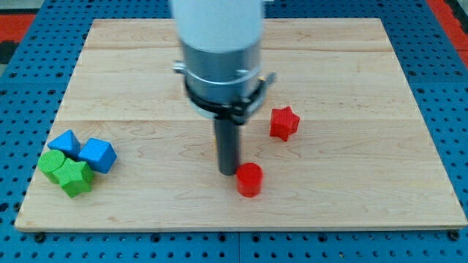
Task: Slide the yellow heart into the red circle
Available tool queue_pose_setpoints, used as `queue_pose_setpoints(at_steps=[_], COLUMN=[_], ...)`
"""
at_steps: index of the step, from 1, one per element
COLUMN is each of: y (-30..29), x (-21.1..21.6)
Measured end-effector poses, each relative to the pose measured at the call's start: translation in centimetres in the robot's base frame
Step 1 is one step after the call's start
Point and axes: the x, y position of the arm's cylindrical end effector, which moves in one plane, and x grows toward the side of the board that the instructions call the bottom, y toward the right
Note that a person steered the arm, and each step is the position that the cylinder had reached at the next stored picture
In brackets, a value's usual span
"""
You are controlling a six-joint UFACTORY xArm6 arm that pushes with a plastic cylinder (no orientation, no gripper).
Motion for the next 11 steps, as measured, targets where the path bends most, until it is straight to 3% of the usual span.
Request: queue_pose_setpoints(at_steps=[1,2,3,4,5,6,7,9,11], y=[-2.8,0.1,7.5,9.2,8.8,15.9,18.2,0.5,-4.3], x=[0.4,1.8,1.9,2.1,6.9,5.4,5.1,5.5,-3.8])
